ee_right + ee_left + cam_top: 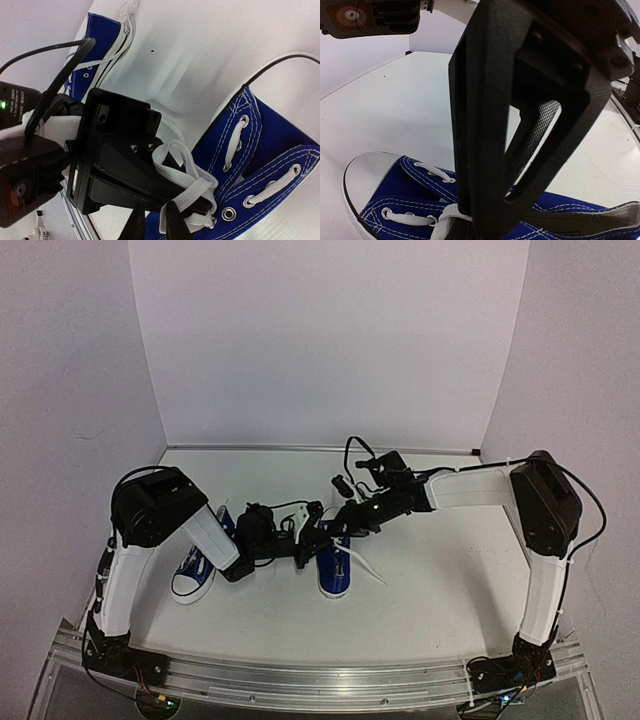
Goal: Tie the shoes
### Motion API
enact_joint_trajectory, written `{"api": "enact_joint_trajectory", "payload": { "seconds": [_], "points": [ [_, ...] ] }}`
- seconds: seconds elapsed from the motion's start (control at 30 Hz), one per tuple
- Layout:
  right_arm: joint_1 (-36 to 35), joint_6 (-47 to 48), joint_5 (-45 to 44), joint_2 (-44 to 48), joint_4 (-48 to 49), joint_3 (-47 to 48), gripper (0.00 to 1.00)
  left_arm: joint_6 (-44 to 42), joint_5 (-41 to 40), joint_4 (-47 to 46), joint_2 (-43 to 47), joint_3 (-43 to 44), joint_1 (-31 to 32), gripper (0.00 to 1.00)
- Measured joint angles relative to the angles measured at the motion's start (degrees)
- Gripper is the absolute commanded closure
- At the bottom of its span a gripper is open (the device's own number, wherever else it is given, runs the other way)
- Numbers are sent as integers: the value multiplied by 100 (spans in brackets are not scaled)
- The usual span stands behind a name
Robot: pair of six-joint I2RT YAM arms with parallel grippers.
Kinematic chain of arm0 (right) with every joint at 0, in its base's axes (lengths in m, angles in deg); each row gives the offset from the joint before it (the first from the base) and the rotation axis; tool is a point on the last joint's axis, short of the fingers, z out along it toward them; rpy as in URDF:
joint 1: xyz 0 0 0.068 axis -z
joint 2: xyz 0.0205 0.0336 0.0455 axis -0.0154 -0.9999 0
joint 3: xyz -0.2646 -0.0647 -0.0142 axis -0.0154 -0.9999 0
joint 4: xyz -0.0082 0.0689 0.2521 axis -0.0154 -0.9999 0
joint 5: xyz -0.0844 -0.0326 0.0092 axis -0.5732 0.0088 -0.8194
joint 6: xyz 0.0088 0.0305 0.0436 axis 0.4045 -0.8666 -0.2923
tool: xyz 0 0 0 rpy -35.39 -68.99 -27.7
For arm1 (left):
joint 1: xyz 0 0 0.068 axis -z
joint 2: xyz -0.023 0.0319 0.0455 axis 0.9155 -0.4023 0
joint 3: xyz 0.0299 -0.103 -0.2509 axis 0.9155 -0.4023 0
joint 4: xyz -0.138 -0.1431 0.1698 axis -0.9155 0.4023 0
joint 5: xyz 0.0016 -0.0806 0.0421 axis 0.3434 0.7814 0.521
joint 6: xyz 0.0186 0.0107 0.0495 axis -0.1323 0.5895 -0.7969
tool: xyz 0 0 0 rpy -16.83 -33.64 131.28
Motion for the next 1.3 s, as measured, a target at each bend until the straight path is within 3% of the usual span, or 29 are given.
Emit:
{"api": "enact_joint_trajectory", "payload": {
  "seconds": [0.07,0.23,0.47,0.67,0.73,1.3],
  "points": [
    [0,7,29,0,44,-32,73,30,20,-63,-45,0,-9,100],
    [77,19,49,68,60,-92,70,71,32,-170,-74,-4,-19,100],
    [429,43,19,425,-61,-248,58,107,50,-311,-74,-4,-23,100],
    [708,38,-232,648,-79,-254,82,103,69,-314,-74,-4,-23,100],
    [721,57,-359,633,-181,-254,86,101,69,-309,-74,-4,-23,100],
    [363,187,-464,11,-530,-86,83,-7,110,-278,-74,-4,-23,100]
  ]
}}
